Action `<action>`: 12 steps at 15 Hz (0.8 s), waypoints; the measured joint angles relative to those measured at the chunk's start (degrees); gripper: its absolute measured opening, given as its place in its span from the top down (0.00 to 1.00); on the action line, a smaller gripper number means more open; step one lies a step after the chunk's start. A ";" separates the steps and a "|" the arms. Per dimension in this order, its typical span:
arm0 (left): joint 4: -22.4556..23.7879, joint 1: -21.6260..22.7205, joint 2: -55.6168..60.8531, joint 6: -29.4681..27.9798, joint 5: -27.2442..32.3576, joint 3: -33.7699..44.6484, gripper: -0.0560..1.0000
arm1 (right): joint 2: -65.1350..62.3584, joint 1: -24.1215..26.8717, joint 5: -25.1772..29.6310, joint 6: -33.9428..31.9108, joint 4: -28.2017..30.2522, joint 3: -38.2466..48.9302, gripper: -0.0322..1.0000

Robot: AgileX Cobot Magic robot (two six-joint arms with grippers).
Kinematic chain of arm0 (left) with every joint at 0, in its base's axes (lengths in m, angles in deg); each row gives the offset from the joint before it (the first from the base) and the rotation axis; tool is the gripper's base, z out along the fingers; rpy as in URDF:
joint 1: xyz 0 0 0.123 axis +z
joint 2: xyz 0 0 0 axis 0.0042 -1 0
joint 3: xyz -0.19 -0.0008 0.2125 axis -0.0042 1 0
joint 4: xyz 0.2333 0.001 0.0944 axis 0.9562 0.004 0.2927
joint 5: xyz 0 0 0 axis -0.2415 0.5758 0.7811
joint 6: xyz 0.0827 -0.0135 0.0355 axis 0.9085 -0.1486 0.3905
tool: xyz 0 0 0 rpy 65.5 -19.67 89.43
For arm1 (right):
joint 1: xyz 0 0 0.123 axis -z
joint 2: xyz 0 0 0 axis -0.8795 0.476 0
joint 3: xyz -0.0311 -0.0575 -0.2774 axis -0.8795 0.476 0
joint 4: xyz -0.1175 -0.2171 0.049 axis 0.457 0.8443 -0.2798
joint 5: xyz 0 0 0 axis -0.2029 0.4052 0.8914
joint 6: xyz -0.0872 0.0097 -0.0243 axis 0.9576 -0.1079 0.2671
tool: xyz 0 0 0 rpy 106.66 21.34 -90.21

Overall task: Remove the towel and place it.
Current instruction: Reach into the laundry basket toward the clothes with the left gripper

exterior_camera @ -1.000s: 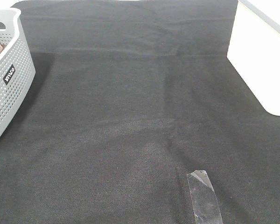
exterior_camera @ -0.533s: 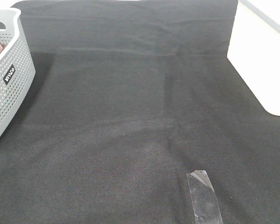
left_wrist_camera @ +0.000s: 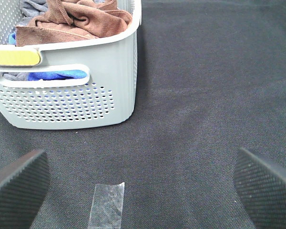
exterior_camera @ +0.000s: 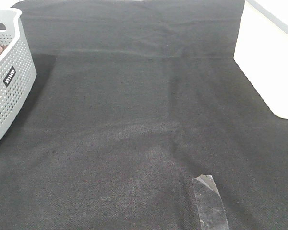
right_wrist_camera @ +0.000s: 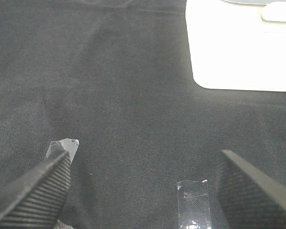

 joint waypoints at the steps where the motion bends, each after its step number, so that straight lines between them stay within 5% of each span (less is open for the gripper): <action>1: 0.00 0.00 0.00 0.00 0.00 0.00 0.01 | 0.00 0.00 0.00 0.00 0.00 0.00 0.23; 12: 0.00 0.00 0.00 0.00 0.00 0.00 0.01 | 0.00 0.00 0.00 0.00 0.00 0.00 0.23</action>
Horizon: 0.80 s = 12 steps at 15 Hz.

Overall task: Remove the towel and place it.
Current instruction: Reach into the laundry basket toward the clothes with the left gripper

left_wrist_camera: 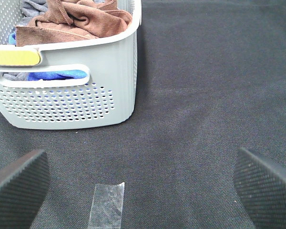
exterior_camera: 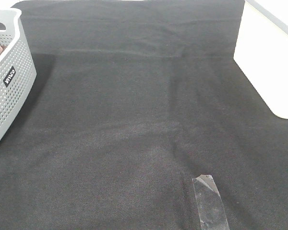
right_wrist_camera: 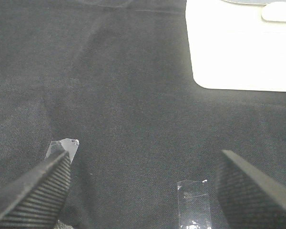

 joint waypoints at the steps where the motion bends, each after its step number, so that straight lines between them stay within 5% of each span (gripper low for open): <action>1: 0.00 0.00 0.00 0.00 0.00 0.00 0.01 | 0.00 0.00 0.00 0.00 0.00 0.00 0.23; 8: -0.06 0.00 0.00 0.40 0.00 0.00 0.01 | 0.00 0.00 0.00 0.00 0.00 0.00 0.23; 12: -0.46 0.00 -3.55 12.09 0.92 -5.10 0.01 | 0.00 0.00 0.00 0.00 0.00 0.00 0.23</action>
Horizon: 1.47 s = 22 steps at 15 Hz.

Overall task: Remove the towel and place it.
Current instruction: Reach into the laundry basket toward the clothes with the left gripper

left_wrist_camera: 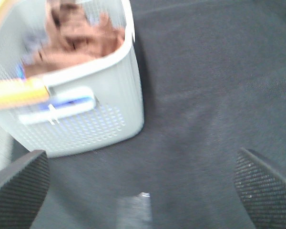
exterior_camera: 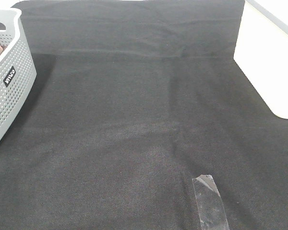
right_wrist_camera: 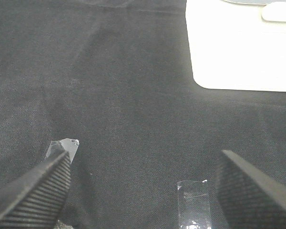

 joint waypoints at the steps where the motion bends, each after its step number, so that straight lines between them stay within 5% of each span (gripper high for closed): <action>1: 0.00 0.00 -4.18 4.35 1.72 -3.90 0.01 | 0.00 0.00 0.00 0.00 0.00 0.00 0.23; 4: 1.89 0.00 -21.72 20.28 3.95 -17.88 0.01 | 0.00 0.00 0.00 0.00 0.00 0.00 0.23; 6: 4.13 0.00 -31.05 25.32 3.90 -24.92 0.01 | 0.00 0.00 0.00 0.00 0.00 0.00 0.23; 16: 13.52 0.00 -75.86 38.56 6.30 -54.20 0.01 | 0.00 0.00 0.00 0.00 0.00 0.00 0.23; 19: 19.54 0.06 -83.94 39.30 7.68 -59.30 0.01 | 0.00 0.00 0.00 0.00 0.00 0.00 0.23; 22: 20.34 4.41 -94.02 43.95 8.08 -60.91 0.01 | 0.00 0.00 0.00 0.00 0.00 0.00 0.23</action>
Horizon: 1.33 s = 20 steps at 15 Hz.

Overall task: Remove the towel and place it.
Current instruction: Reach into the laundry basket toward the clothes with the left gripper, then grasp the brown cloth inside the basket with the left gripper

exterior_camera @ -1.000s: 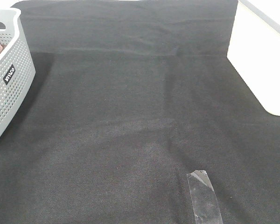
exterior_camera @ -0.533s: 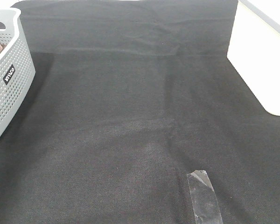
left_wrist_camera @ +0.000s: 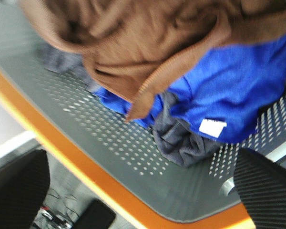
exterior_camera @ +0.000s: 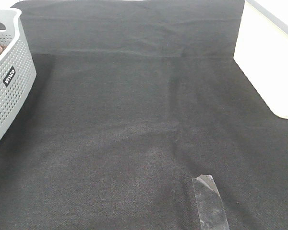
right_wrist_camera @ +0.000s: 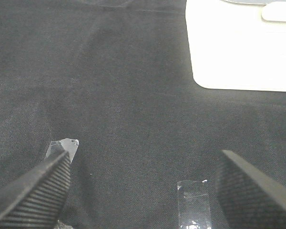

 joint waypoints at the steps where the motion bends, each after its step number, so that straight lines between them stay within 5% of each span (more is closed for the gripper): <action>1: 0.00 2.12 -2.41 1.20 -0.11 0.00 0.01 | 0.00 0.00 0.00 0.00 0.00 0.00 0.23; 7: -1.09 11.46 -13.92 3.90 -2.23 -0.17 0.01 | 0.00 0.00 0.00 0.00 0.00 0.00 0.23; 12: -1.03 11.23 -19.25 6.19 -7.79 -3.09 0.01 | 0.00 0.00 0.00 0.00 0.00 0.00 0.23; 20: -5.73 11.23 -25.50 9.34 -3.55 -7.51 0.01 | 0.00 0.00 0.00 0.00 0.00 0.00 0.23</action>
